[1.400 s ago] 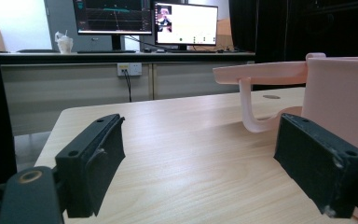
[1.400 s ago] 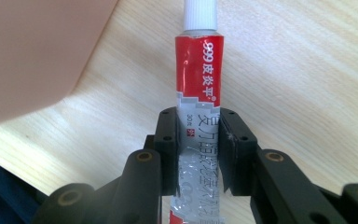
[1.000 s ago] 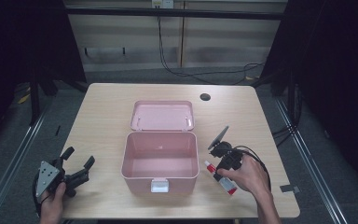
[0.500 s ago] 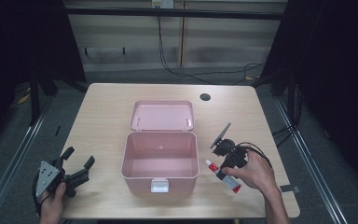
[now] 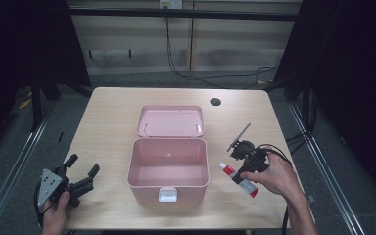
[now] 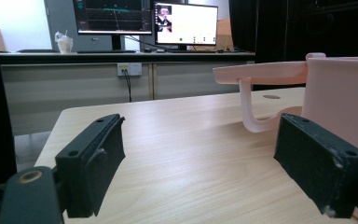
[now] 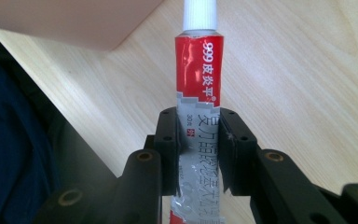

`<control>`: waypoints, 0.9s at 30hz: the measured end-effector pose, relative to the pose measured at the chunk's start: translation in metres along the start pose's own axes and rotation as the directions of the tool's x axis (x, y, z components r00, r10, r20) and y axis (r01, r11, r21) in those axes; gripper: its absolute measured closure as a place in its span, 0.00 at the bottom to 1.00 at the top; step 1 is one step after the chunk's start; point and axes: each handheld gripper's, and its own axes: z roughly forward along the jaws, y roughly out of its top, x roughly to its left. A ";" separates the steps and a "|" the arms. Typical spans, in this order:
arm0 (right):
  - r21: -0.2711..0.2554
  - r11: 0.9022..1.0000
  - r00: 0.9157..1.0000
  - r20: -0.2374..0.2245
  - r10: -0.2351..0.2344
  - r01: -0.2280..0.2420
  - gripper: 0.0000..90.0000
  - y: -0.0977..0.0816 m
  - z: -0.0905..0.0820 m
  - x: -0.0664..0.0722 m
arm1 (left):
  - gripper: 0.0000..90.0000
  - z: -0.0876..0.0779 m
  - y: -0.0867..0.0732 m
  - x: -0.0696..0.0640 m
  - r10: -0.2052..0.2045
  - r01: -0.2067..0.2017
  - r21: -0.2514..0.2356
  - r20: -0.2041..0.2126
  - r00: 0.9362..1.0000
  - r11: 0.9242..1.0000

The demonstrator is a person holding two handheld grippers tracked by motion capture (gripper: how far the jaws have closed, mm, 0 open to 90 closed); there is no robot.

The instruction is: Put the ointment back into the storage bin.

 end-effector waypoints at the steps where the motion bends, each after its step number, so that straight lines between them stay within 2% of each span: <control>1: 0.000 1.000 1.000 0.000 0.000 0.000 0.79 0.000 0.000 0.000 | 0.17 0.000 0.000 0.000 0.000 0.000 0.000 0.000 1.000 1.000; 5: -0.002 1.000 1.000 -0.001 -0.020 0.020 0.79 -0.001 -0.009 0.008 | 0.17 0.000 0.000 0.000 0.000 0.000 0.000 0.000 1.000 1.000; 7: -0.003 0.998 0.998 -0.002 -0.060 0.060 0.79 0.000 -0.020 0.014 | 0.17 0.000 0.000 0.000 0.000 0.000 0.000 0.000 1.000 1.000; 8: -0.003 0.998 0.998 -0.002 -0.060 0.060 0.79 0.000 -0.020 0.014 | 0.17 0.000 0.000 0.000 0.000 0.000 0.000 0.000 1.000 1.000; 10: 0.012 0.996 0.996 0.024 -0.086 0.086 0.79 0.002 -0.028 0.016 | 0.17 0.000 0.000 0.000 0.000 0.000 -0.001 -0.001 1.000 1.000; 14: 0.033 0.994 0.994 0.032 -0.109 0.108 0.79 0.004 -0.035 0.018 | 0.17 0.000 0.000 0.000 0.000 0.000 0.000 0.000 1.000 1.000; 16: 0.039 0.990 0.991 0.015 -0.136 0.136 0.79 0.005 -0.041 0.018 | 0.17 0.000 0.000 0.000 0.000 0.000 0.000 0.000 1.000 1.000; 19: 0.035 0.987 0.988 0.014 -0.155 0.155 0.79 0.005 -0.045 0.018 | 0.17 0.000 0.000 0.000 0.000 0.000 0.000 0.000 1.000 1.000; 27: 0.042 0.983 0.983 0.008 -0.182 0.181 0.79 0.008 -0.055 0.018 | 0.17 0.000 0.000 0.000 0.001 -0.001 0.000 0.000 1.000 1.000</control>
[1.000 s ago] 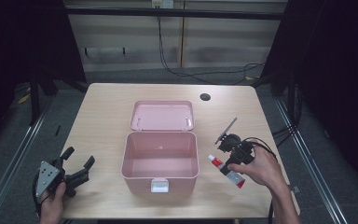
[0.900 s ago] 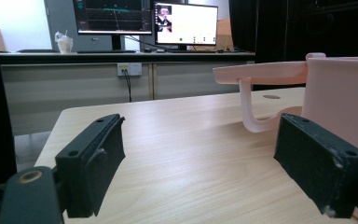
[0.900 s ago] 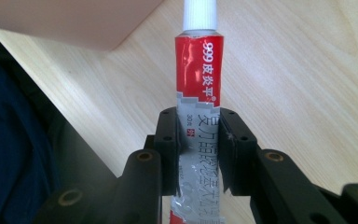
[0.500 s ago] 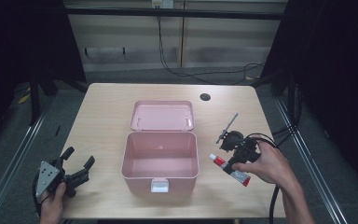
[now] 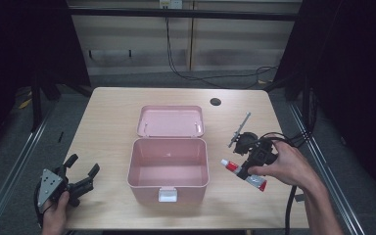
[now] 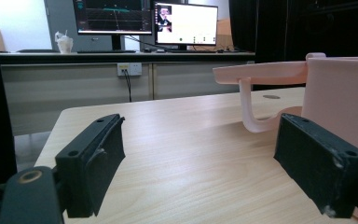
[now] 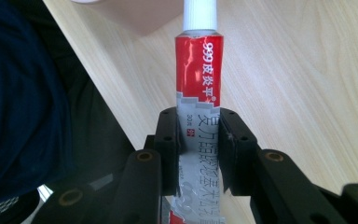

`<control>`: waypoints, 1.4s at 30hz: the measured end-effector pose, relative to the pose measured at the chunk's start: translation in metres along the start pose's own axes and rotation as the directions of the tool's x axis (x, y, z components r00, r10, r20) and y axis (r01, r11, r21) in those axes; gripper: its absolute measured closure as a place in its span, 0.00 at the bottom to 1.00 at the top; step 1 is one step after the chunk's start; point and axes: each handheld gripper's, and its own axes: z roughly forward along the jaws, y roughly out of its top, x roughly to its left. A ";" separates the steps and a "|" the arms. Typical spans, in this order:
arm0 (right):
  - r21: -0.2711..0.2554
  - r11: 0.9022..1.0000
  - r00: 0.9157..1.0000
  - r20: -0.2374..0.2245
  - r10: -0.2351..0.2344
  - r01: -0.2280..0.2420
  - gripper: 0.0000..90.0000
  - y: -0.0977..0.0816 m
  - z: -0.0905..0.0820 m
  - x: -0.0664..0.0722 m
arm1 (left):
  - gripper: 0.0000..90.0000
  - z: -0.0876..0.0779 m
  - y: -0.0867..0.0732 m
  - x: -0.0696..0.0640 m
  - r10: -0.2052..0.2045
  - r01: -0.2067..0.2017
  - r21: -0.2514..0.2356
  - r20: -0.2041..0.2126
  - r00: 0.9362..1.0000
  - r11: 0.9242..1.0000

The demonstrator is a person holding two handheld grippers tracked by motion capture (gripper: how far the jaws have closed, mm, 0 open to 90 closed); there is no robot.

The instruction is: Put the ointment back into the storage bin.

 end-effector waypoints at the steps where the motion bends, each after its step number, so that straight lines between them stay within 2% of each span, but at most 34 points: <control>1: 0.014 1.000 1.000 0.001 -0.019 0.019 0.79 0.002 -0.002 0.001 | 0.17 0.000 0.000 0.000 0.000 0.000 0.000 0.000 1.000 1.000; 6: 0.040 0.997 0.998 0.002 -0.060 0.059 0.79 0.007 -0.008 0.001 | 0.17 0.000 0.000 0.000 -0.001 0.001 0.000 0.001 1.000 1.000; 8: 0.040 0.997 0.998 0.000 -0.062 0.062 0.79 0.009 -0.009 0.002 | 0.17 0.000 0.000 0.000 0.000 0.000 0.000 0.000 1.000 1.000; 9: 0.040 0.996 0.996 0.000 -0.084 0.084 0.79 0.011 -0.012 0.003 | 0.17 0.000 0.000 0.000 0.000 0.000 0.000 0.000 1.000 1.000; 16: 0.064 0.992 0.994 -0.001 -0.113 0.113 0.79 0.020 -0.018 0.004 | 0.17 0.000 0.000 0.000 0.000 0.000 0.000 0.000 1.000 1.000; 21: 0.054 0.989 0.990 0.007 -0.138 0.137 0.79 0.027 -0.027 0.005 | 0.17 0.000 0.000 0.000 0.000 0.000 0.000 0.000 1.000 1.000; 26: 0.061 0.986 0.988 0.009 -0.156 0.155 0.79 0.034 -0.029 0.007 | 0.17 0.000 0.000 0.000 -0.001 0.001 0.000 0.000 1.000 1.000; 35: 0.043 0.981 0.981 0.021 -0.191 0.190 0.79 0.053 -0.037 0.012 | 0.17 0.000 0.000 0.000 -0.001 0.001 0.001 0.001 1.000 1.000; 42: 0.025 0.973 0.973 0.025 -0.228 0.228 0.79 0.068 -0.041 0.018 | 0.17 0.000 0.000 0.000 -0.001 0.001 0.001 0.001 1.000 1.000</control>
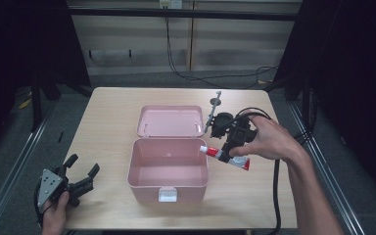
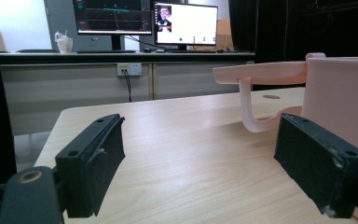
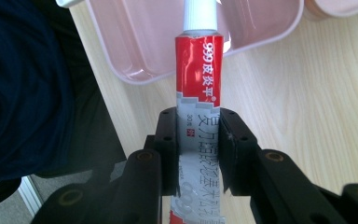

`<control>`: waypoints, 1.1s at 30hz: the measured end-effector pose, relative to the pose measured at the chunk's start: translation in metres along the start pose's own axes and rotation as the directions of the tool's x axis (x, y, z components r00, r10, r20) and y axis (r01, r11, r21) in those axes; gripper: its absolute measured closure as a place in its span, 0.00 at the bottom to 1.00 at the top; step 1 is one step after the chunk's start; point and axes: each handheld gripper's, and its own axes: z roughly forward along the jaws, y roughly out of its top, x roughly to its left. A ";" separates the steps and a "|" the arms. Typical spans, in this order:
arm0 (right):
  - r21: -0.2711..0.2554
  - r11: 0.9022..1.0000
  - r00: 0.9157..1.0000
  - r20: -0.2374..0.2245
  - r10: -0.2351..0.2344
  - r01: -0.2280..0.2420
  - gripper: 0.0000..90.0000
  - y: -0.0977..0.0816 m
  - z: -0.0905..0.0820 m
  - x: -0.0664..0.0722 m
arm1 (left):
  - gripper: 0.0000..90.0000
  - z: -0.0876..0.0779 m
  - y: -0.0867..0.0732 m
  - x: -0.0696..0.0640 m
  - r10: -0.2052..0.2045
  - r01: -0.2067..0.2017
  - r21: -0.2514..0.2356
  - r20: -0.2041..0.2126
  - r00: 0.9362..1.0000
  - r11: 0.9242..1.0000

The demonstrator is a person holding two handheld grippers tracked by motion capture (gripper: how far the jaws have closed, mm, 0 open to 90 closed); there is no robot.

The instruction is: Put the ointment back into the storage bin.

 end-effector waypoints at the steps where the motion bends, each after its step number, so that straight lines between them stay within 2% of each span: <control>1: 0.004 1.000 1.000 0.000 -0.009 0.009 0.79 0.005 0.000 0.001 | 0.17 0.000 0.000 0.000 0.001 -0.001 0.000 -0.001 1.000 1.000; 19: -0.009 0.998 0.998 -0.019 -0.061 0.061 0.79 0.043 -0.002 0.001 | 0.17 0.000 0.000 0.000 0.000 0.000 0.000 0.001 1.000 1.000; 23: -0.003 0.995 0.995 -0.022 -0.098 0.098 0.79 0.058 0.002 0.003 | 0.17 0.000 0.000 0.000 0.000 0.000 0.000 0.001 1.000 1.000; 33: 0.004 0.991 0.990 -0.023 -0.137 0.137 0.79 0.079 0.014 0.004 | 0.17 0.000 0.000 0.000 -0.001 0.001 -0.001 0.002 1.000 1.000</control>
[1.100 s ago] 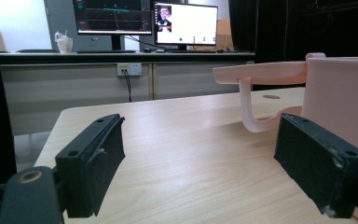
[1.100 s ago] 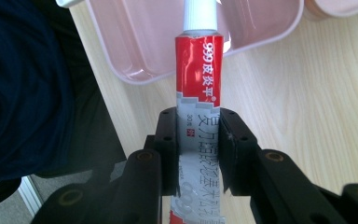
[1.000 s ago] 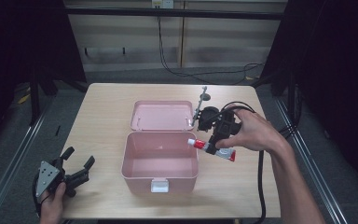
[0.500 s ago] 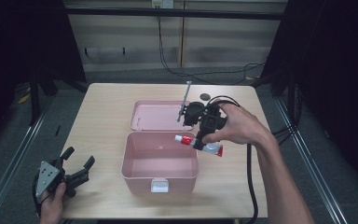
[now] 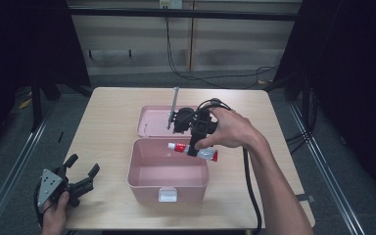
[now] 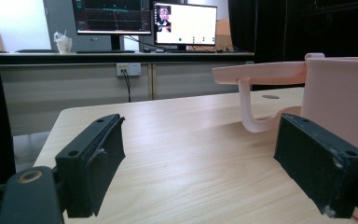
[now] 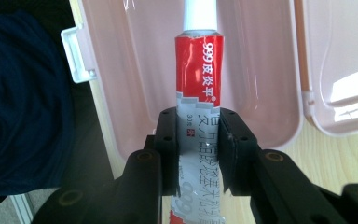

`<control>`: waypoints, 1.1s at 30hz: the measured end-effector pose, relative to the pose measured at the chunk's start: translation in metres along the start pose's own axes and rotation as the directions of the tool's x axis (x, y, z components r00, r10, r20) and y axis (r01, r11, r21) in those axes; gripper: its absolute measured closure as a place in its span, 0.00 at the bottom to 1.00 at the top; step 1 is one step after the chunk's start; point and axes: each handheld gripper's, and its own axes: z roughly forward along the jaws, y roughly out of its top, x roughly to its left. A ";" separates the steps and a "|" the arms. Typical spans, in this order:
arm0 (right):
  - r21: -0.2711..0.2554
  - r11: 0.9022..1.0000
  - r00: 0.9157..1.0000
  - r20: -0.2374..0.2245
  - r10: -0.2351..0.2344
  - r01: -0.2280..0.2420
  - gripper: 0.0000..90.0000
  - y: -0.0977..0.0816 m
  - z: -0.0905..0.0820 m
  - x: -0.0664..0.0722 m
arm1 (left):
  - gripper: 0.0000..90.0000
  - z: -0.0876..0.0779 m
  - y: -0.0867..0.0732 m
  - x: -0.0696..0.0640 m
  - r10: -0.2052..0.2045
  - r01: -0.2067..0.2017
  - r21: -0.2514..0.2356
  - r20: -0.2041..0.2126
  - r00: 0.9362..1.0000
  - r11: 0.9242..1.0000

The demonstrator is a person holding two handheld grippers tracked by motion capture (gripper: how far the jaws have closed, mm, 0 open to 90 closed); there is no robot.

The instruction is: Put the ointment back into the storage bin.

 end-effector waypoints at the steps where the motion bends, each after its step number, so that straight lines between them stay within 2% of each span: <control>1: 0.002 1.000 1.000 -0.001 -0.005 0.005 0.79 0.002 0.002 0.000 | 0.17 0.000 0.000 0.000 0.001 -0.001 0.001 0.000 1.000 1.000; 4: 0.018 1.000 1.000 -0.004 -0.024 0.024 0.79 0.010 0.008 -0.001 | 0.17 0.000 0.000 0.000 0.001 -0.001 0.001 0.001 1.000 1.000; 9: 0.023 0.999 0.999 -0.013 -0.029 0.029 0.79 0.018 0.016 -0.002 | 0.17 0.000 0.000 0.000 -0.001 0.001 -0.001 0.001 1.000 1.000; 16: 0.027 0.999 0.999 -0.024 -0.041 0.041 0.79 0.030 0.036 -0.005 | 0.17 0.000 0.000 0.000 -0.001 0.001 -0.001 0.002 1.000 1.000; 21: 0.036 0.998 0.998 -0.027 -0.059 0.060 0.79 0.033 0.044 -0.007 | 0.17 0.000 0.000 0.000 -0.001 0.001 -0.001 0.002 1.000 1.000; 24: 0.060 0.996 0.997 -0.020 -0.069 0.070 0.79 0.035 0.051 -0.010 | 0.17 0.000 0.000 0.000 -0.002 0.002 -0.002 0.003 1.000 1.000; 33: 0.045 0.997 0.997 -0.017 -0.070 0.070 0.79 0.040 0.062 -0.017 | 0.17 0.000 0.000 0.000 -0.001 0.001 -0.001 0.003 1.000 1.000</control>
